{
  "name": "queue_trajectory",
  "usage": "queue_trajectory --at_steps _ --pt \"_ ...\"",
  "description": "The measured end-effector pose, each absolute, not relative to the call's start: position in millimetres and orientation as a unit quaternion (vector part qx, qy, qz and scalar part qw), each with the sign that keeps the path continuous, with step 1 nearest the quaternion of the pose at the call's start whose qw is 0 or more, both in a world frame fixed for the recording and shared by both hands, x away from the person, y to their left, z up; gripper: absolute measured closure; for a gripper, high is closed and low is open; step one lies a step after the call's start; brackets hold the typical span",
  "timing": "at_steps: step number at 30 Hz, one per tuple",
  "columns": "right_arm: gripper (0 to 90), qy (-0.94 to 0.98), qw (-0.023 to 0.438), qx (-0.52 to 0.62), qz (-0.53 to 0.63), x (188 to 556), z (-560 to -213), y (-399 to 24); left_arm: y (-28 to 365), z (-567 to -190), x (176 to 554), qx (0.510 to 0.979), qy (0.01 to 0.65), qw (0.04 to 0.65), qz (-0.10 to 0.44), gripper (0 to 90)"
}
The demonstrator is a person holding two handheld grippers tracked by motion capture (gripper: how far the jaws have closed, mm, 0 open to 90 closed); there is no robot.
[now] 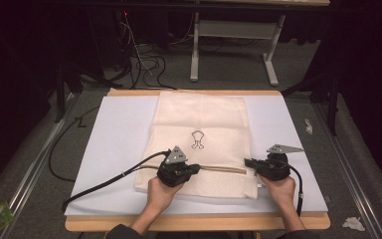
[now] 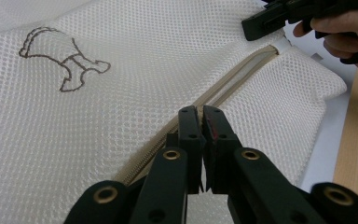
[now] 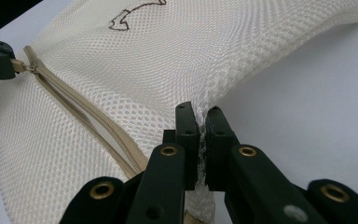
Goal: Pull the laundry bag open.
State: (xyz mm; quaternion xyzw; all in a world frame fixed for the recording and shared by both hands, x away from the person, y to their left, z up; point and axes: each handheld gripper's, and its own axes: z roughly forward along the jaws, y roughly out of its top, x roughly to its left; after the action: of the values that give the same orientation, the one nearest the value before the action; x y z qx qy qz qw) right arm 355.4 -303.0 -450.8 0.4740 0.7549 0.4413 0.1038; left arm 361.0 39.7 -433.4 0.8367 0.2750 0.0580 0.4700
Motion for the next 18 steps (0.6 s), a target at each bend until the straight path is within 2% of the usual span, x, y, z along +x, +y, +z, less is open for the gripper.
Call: queue_trajectory --at_steps 18 --pt "87.9 0.758 0.108 0.475 0.434 356 -449 -303 60 -432 362 0.829 0.291 0.473 0.067 87.2"
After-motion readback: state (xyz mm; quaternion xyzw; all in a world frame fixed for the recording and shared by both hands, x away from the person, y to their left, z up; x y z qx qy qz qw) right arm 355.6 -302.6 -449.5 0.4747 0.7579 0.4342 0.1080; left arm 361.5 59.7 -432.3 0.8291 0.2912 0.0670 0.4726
